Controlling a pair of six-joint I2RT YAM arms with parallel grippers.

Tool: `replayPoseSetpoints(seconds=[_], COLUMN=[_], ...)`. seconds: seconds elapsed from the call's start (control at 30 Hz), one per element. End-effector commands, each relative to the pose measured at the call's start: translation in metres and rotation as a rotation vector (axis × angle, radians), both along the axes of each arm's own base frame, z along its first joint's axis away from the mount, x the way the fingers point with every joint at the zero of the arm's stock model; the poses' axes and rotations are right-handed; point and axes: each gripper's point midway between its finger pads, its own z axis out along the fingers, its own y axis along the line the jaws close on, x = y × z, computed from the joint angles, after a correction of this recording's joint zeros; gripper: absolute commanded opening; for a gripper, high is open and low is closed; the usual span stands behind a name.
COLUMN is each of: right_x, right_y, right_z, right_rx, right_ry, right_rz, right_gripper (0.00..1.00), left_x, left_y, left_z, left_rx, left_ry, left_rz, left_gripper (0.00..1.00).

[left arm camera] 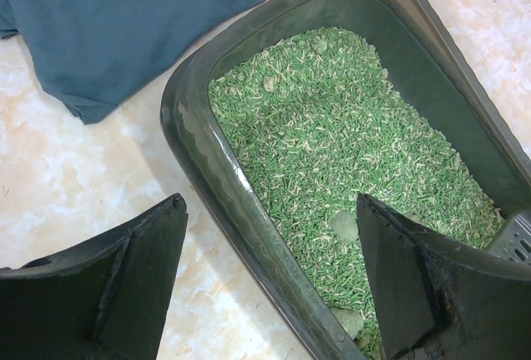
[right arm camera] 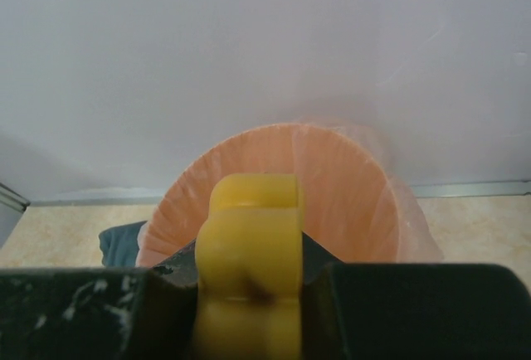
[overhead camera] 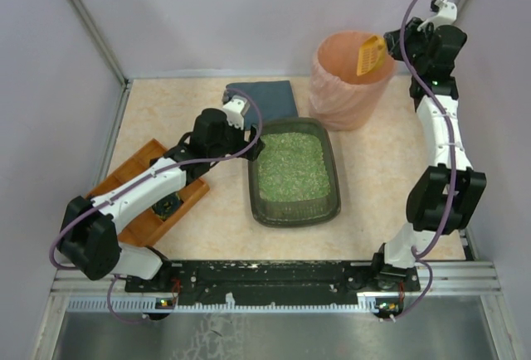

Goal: Clean the litter box

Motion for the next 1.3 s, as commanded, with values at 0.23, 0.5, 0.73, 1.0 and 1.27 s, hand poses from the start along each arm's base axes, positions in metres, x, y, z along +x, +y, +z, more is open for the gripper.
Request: replayPoseSetpoints(seconds=[0.23, 0.5, 0.73, 1.0, 1.27], right_x=[-0.076, -0.121, -0.152, -0.189, -0.208], right_y=[0.031, 0.08, 0.147, 0.184, 0.188], right_z=[0.14, 0.128, 0.05, -0.049, -0.133], right_rx=[0.006, 0.032, -0.014, 0.007, 0.11], right_ry=[-0.351, -0.278, -0.077, 0.144, 0.289], right_rz=[0.104, 0.218, 0.27, 0.287, 0.228], right_gripper=[0.0, 0.0, 0.0, 0.0, 0.0], left_x=[0.007, 0.007, 0.012, 0.013, 0.011], left_y=[-0.003, -0.005, 0.002, -0.005, -0.011], left_z=[0.013, 0.007, -0.001, -0.016, -0.028], left_rx=[-0.005, -0.007, 0.03, 0.056, 0.072], left_ry=[-0.026, -0.006, 0.011, 0.064, 0.109], left_rz=[-0.003, -0.005, 0.042, 0.015, -0.014], left_gripper=[0.89, 0.89, 0.87, 0.77, 0.73])
